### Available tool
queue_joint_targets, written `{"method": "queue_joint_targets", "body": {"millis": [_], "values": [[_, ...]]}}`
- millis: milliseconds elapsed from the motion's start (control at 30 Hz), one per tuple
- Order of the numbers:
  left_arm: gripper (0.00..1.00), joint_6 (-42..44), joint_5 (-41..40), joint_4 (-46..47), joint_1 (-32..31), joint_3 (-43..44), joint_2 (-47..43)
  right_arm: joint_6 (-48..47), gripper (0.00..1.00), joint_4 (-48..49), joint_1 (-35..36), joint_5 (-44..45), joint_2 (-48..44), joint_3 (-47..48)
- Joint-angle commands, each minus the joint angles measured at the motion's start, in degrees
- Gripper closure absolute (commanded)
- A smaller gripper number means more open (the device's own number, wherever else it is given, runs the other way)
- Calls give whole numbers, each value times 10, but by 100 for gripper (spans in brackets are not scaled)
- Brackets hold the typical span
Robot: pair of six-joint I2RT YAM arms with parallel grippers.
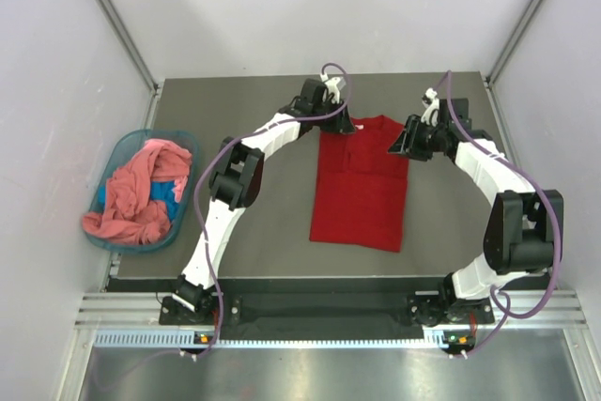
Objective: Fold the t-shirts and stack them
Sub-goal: Fold the tshirt
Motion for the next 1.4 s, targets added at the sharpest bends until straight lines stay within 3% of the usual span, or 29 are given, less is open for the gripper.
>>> {"method": "queue_joint_targets", "body": {"millis": [0,133,533,733,1000,1167,1367], "values": [[61,-10,25,54,1,27,9,-4,59,27,5,-9,-8,-3],[71,-12,34,60,2,28,13,-3,60,30,5,-12,-1,-2],[67,0,12,43,1,30,16,-5,59,27,4,-13,-7,-1],[100,-6,15,53,1,30,5,-3,59,32,3,-1,0,-3],[100,-37,-8,78,4,26,-17,25,60,71,-2,60,17,-26],[100,-48,-8,88,6,16,-22,45,61,84,-22,126,73,18],[100,-51,-12,98,9,-1,-30,53,77,97,-51,132,168,91]]}}
